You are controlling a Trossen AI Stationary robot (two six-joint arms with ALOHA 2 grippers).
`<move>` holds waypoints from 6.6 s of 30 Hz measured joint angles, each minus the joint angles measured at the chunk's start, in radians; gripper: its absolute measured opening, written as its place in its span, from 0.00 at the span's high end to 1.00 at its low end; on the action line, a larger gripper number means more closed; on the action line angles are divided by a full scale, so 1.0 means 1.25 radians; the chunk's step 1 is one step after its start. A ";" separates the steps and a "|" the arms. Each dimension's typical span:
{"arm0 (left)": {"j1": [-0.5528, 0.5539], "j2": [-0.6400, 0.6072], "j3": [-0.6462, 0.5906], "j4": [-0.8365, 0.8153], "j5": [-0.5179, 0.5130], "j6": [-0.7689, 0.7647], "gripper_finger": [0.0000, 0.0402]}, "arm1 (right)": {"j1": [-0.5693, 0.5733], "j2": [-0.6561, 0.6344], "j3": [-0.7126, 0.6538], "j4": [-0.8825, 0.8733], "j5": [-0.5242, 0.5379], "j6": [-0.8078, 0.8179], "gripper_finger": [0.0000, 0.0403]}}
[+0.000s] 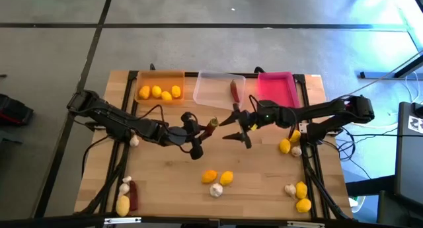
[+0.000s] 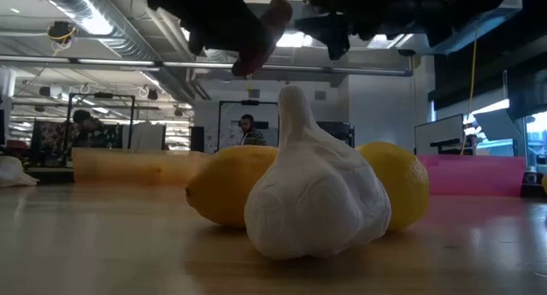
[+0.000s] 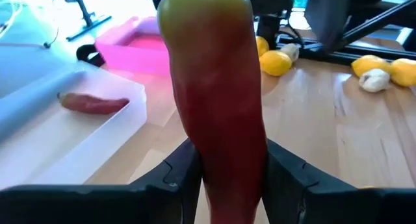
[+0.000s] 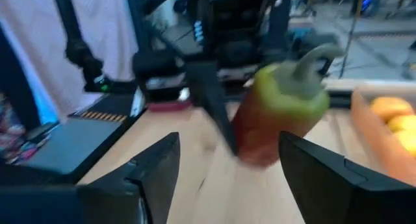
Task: Sort produce into baskets
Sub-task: Put the red chili pepper into the red bin, then put the white garlic into the transparent bin
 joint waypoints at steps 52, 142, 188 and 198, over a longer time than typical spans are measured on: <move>0.010 0.047 0.000 0.121 -0.007 0.160 0.65 | 0.008 0.097 0.065 0.054 0.090 -0.021 0.80; -0.002 -0.071 -0.001 -0.189 -0.022 -0.022 0.44 | -0.627 -0.236 0.048 -0.826 0.135 -0.015 0.33; -0.105 -0.029 0.236 -1.326 0.195 -0.852 0.44 | -0.144 -0.254 0.034 -0.715 0.125 -0.055 0.33; 0.028 0.013 0.193 -1.348 0.281 -0.811 0.44 | -0.144 -0.254 0.034 -0.739 0.125 -0.051 0.33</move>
